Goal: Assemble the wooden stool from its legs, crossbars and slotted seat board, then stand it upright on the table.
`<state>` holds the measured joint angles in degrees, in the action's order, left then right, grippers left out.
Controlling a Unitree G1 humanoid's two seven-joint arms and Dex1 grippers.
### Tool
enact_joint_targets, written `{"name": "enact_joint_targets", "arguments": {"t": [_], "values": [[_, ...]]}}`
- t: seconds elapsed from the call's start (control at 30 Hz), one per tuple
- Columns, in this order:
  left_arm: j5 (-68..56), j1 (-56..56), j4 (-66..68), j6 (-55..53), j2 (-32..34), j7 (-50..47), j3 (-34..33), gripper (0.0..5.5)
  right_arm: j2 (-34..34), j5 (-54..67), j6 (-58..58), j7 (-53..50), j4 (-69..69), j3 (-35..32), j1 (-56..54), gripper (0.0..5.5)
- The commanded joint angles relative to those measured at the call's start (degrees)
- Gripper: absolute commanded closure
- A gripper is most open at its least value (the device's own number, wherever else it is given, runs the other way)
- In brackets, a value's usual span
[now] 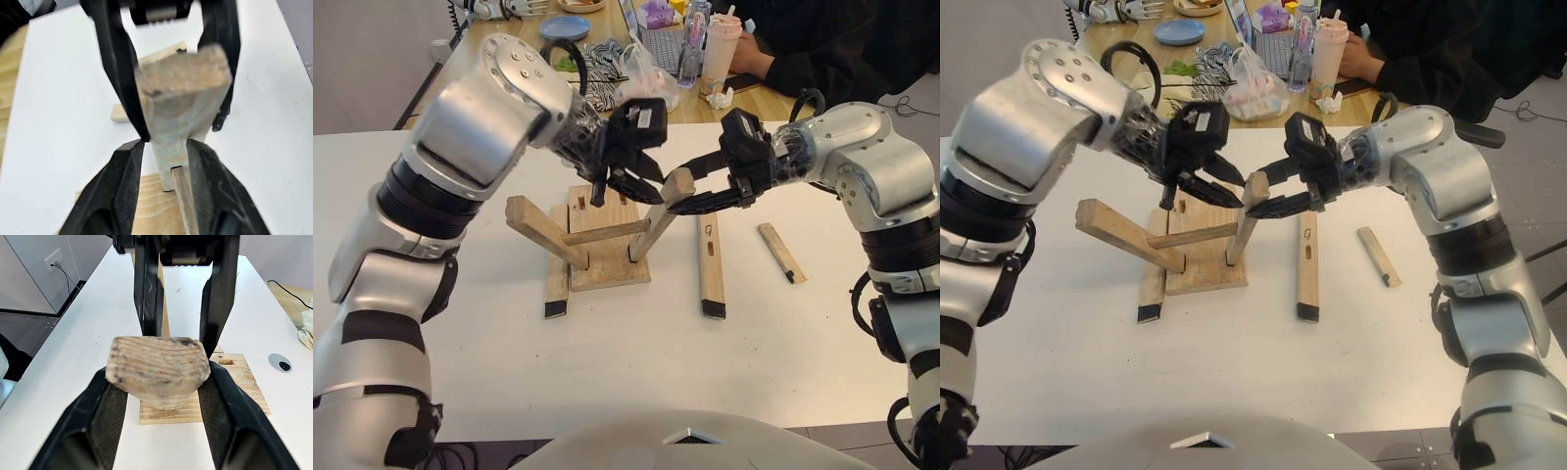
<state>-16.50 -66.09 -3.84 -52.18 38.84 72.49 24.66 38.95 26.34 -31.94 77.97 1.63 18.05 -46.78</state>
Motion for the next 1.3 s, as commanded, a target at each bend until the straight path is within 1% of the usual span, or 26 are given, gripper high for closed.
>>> {"name": "enact_joint_targets", "arguments": {"t": [0.03,0.1,0.13,0.2,0.27,0.33,0.4,0.47,0.57,0.7,0.77,0.8,0.87,0.9,1.0,1.13,1.3], "values": [[-0.03,-4.71,10.15,0.48,-3.24,-18.97,-20.80,3.96,-0.89,-2.38,-3.26,-0.11,-1.01,4.58,5.12,3.48],[-1.00,-0.70,12.89,0.48,-5.97,-30.91,-33.12,3.96,-0.39,-1.71,-3.81,-0.73,-2.89,4.07,5.79,3.48],[-0.63,4.07,11.74,0.99,-8.51,-36.70,-37.49,3.96,0.10,-1.41,-4.22,-0.77,-3.72,3.92,6.01,3.48],[-0.48,11.71,8.46,1.58,-14.01,-44.86,-41.55,3.96,0.98,-1.24,-5.00,-0.87,-4.65,3.73,6.25,3.48],[-0.86,17.49,5.88,1.45,-20.07,-49.85,-40.60,3.96,0.82,-1.38,-7.25,-1.14,-3.80,4.28,4.94,3.48],[1.56,20.97,7.34,3.86,-22.25,-52.04,-36.37,3.96,1.05,-2.06,-9.08,0.11,-2.93,5.91,3.38,3.48],[5.49,22.87,11.99,8.34,-22.70,-52.90,-31.44,3.96,-0.09,-3.28,-9.66,1.12,-1.18,8.15,1.17,3.48],[7.27,24.04,15.45,11.22,-23.21,-53.24,-29.07,3.96,-2.46,-3.72,-10.61,1.50,0.85,9.75,-1.18,3.48],[8.62,25.37,18.45,13.84,-23.07,-52.90,-27.10,3.96,-7.17,-3.88,-11.64,0.11,2.24,11.88,-2.45,3.48],[8.71,25.27,19.92,14.89,-23.29,-52.16,-25.95,3.96,-10.99,-2.11,-12.91,-4.10,-1.10,12.28,1.77,3.48],[8.86,25.48,19.97,15.05,-23.10,-51.88,-25.47,3.96,-11.88,-0.24,-14.19,-6.51,-2.85,10.40,3.66,3.48],[8.88,25.68,19.79,15.01,-22.98,-51.81,-25.46,3.96,-11.86,0.71,-14.78,-7.61,-3.89,9.30,4.43,3.19],[8.89,26.21,19.26,14.84,-22.56,-51.79,-25.61,3.96,-10.72,1.88,-15.34,-8.55,-5.76,7.94,5.70,2.88],[8.92,26.44,19.04,14.78,-22.36,-51.78,-25.69,3.96,-10.21,1.93,-15.69,-8.74,-6.52,7.39,6.30,2.64],[8.89,27.11,18.60,14.55,-21.69,-51.68,-25.81,3.96,-8.43,1.50,-15.89,-9.10,-7.65,6.19,7.70,2.25],[8.94,27.85,18.71,14.72,-20.53,-51.45,-26.36,3.96,-5.49,4.00,-15.65,-7.39,-9.63,2.42,8.77,2.25],[9.40,27.83,20.02,15.98,-20.53,-51.88,-26.33,3.96,-6.88,10.47,-17.74,-8.03,-10.64,-5.18,8.47,2.25]]}}
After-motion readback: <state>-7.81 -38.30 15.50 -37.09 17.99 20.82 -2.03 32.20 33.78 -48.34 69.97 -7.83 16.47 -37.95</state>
